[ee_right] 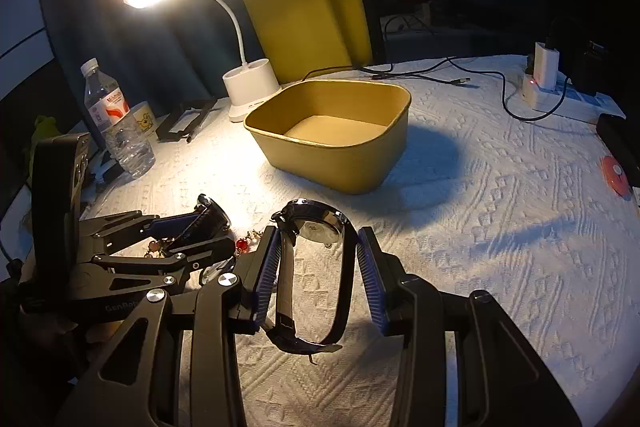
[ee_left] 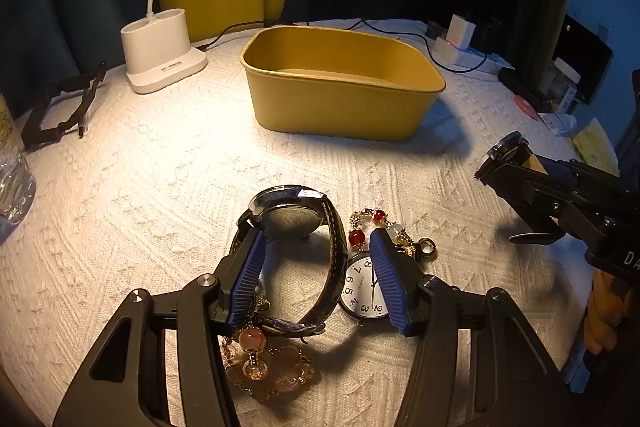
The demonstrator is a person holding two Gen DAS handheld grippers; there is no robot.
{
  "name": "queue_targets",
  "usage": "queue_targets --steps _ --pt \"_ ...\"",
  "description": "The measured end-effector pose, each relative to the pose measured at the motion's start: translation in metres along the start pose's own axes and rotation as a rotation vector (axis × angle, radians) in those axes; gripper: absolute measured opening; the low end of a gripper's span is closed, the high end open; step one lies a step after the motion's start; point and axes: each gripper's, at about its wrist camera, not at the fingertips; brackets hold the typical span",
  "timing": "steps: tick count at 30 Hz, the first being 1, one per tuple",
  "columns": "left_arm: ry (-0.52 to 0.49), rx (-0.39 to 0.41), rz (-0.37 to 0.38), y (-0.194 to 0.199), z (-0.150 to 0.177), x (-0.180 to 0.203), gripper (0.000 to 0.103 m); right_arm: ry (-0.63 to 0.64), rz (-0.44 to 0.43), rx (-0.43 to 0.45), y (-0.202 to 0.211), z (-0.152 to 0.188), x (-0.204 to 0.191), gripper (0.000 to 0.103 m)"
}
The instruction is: Organize jewelry
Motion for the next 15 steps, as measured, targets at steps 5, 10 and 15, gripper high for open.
queue_targets --steps 5,10,15 --pt "-0.001 -0.003 0.014 -0.0014 0.0009 -0.0015 0.028 0.007 -0.004 0.001 0.0001 -0.0005 -0.0019 0.039" --pt "-0.021 0.021 0.011 0.0021 -0.0004 0.0038 0.010 0.020 -0.008 -0.001 -0.0016 -0.0016 -0.0048 0.039" --pt "-0.002 0.046 0.031 0.0085 -0.0016 0.0005 0.009 0.023 -0.004 -0.001 -0.0031 -0.0034 -0.0060 0.039"
Point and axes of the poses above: each gripper's, at about its wrist camera, not at the fingertips, and y roughly against the way its jaws point, x to its right, z to its underside, and after that the axes turned 9 degrees about -y, right-handed
